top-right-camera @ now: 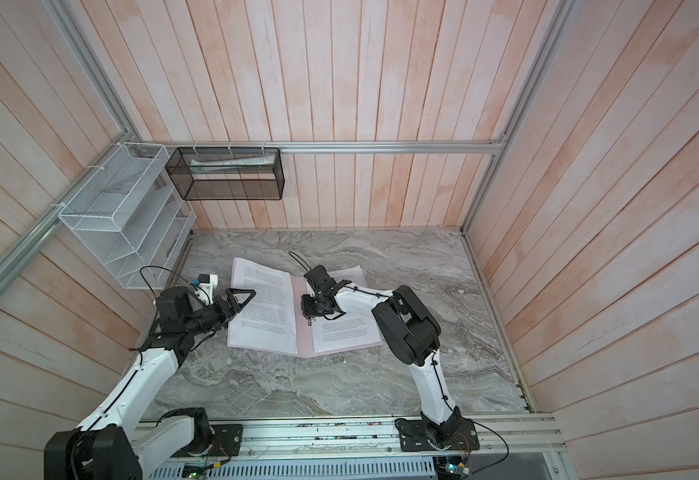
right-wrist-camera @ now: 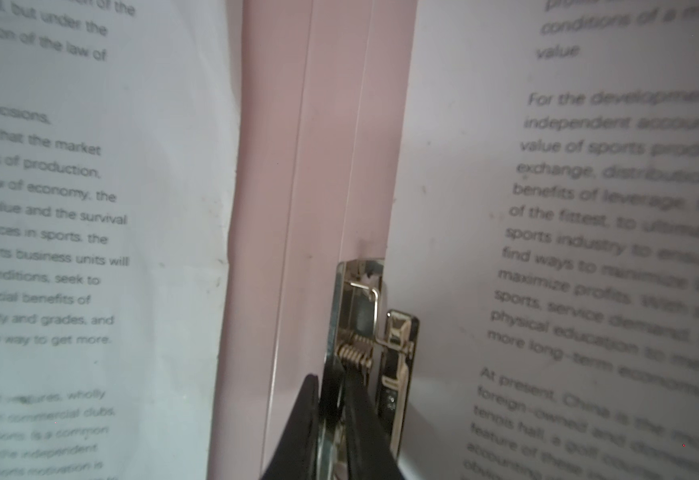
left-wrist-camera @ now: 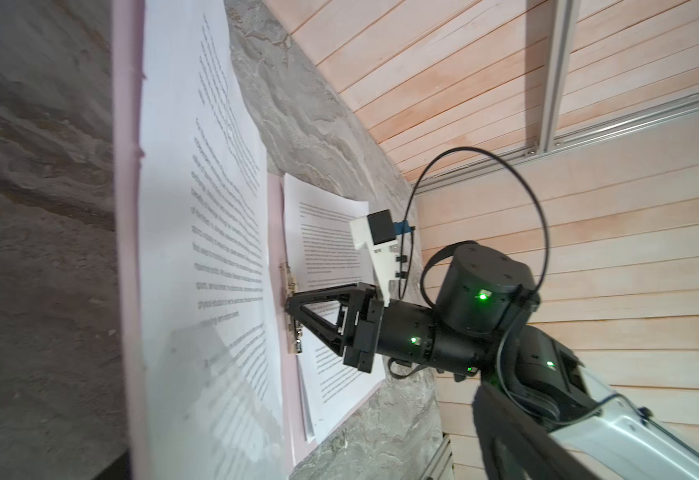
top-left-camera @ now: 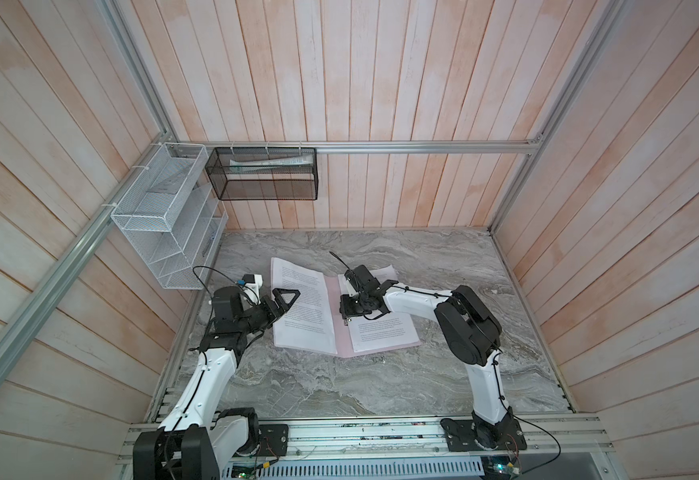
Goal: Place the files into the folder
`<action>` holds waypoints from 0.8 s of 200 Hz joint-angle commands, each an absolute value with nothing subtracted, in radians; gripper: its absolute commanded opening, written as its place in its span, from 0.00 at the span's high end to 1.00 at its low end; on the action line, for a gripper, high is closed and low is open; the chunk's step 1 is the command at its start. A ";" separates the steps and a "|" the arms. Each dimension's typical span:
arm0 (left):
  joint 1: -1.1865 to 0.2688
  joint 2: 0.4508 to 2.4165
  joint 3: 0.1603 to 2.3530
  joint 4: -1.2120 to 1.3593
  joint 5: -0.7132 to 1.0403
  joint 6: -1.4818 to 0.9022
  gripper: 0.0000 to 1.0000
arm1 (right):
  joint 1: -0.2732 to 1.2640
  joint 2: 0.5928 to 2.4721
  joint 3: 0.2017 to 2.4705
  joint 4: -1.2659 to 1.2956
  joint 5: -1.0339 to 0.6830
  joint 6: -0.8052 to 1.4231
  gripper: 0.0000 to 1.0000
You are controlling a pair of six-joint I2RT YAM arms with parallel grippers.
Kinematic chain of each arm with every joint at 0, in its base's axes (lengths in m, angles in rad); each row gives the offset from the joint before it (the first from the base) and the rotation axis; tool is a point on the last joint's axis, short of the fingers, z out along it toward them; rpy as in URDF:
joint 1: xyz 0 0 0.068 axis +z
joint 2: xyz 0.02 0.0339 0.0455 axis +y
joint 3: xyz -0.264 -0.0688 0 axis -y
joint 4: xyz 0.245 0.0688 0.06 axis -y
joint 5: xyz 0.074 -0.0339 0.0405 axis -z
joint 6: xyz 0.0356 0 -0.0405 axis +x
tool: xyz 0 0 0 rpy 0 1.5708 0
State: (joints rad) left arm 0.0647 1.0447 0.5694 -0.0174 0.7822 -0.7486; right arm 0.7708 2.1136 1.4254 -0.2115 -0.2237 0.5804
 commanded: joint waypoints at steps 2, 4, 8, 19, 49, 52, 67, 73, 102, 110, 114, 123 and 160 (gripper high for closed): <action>0.039 1.021 0.611 0.070 0.838 -0.828 0.01 | 0.775 2.145 1.393 -0.191 -0.297 0.619 0.85; 0.037 1.019 0.613 0.071 0.837 -0.830 0.01 | 0.774 2.145 1.392 -0.189 -0.299 0.620 0.85; 0.031 1.015 0.618 0.073 0.836 -0.835 0.01 | 0.775 2.144 1.389 -0.185 -0.302 0.622 0.85; 0.015 1.004 0.629 0.076 0.826 -0.845 0.01 | 0.774 2.142 1.381 -0.176 -0.306 0.627 0.85; -0.037 0.982 0.634 0.150 0.810 -0.901 0.01 | 0.774 2.136 1.359 -0.152 -0.317 0.627 0.85; -0.044 0.982 0.635 0.156 0.808 -0.902 0.01 | 0.775 2.136 1.357 -0.148 -0.315 0.627 0.85; -0.084 0.982 0.639 0.176 0.783 -0.900 0.01 | 0.774 2.133 1.349 -0.142 -0.311 0.626 0.85; -0.099 0.984 0.637 0.189 0.772 -0.903 0.01 | 0.774 2.132 1.347 -0.139 -0.310 0.626 0.85; -0.173 1.025 0.616 0.275 0.733 -0.923 0.01 | 0.763 2.101 1.288 -0.042 -0.349 0.650 0.85; -0.196 1.038 0.616 0.292 0.715 -0.923 0.01 | 0.758 2.088 1.261 0.006 -0.374 0.664 0.85; -0.209 1.045 0.617 0.298 0.709 -0.920 0.01 | 0.756 2.082 1.250 0.027 -0.383 0.670 0.85; -0.236 1.059 0.625 0.308 0.693 -0.916 0.01 | 0.753 2.071 1.232 0.064 -0.397 0.681 0.85; -0.333 1.114 0.658 0.333 0.633 -0.892 0.02 | 0.732 2.079 1.211 0.135 -0.483 0.707 0.84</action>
